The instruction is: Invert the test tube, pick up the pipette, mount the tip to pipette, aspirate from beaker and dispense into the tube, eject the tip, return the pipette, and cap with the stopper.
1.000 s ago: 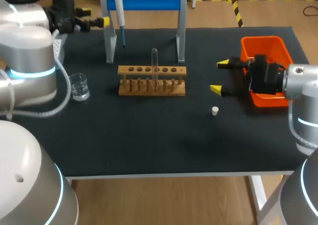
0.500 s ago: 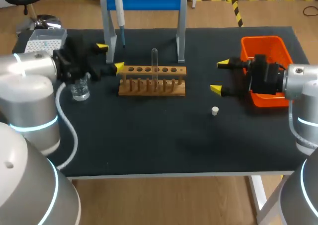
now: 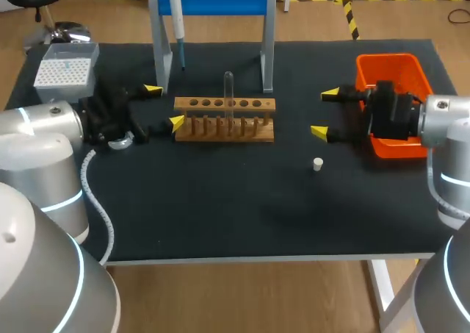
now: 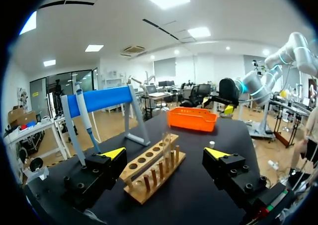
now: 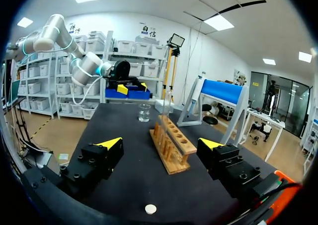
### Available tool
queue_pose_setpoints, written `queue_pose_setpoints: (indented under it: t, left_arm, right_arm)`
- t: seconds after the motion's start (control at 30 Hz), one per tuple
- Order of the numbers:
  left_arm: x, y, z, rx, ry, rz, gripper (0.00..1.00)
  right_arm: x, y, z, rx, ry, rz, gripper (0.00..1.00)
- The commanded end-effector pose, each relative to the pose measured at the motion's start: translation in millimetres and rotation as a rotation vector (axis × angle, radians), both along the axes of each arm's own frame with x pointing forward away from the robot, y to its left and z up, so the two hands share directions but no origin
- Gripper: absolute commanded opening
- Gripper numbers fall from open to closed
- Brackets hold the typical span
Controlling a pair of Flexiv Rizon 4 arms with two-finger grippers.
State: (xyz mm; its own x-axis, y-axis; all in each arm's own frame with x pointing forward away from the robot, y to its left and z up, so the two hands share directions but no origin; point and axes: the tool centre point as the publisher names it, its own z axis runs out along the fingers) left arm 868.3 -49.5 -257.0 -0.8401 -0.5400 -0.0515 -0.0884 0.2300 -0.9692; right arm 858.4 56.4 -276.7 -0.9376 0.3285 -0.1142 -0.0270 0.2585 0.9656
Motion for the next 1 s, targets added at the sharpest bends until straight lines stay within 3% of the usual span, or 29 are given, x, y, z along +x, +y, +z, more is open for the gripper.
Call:
queue_pose_setpoints:
  t: [0.03, 0.4, 0.87, 1.0]
  left_arm:
    - [-1.7, 1, -0.8, -0.009, -0.007, 0.002, 1.00]
    - [-1.7, 1, -0.8, -0.009, -0.007, 0.002, 1.00]
    - [-1.7, 1, -0.8, -0.009, -0.007, 0.002, 1.00]
    - [-1.7, 1, -0.8, -0.009, -0.007, 0.002, 1.00]
  right_arm:
    - [-0.6, 0, 0, -0.001, 0.000, -0.001, 1.00]
    - [-0.6, 0, 0, -0.001, 0.000, -0.001, 1.00]
    - [55.6, 58, 15, 0.105, -0.038, 0.243, 1.00]
    - [66.7, 75, 17, 0.139, -0.019, 0.299, 1.00]
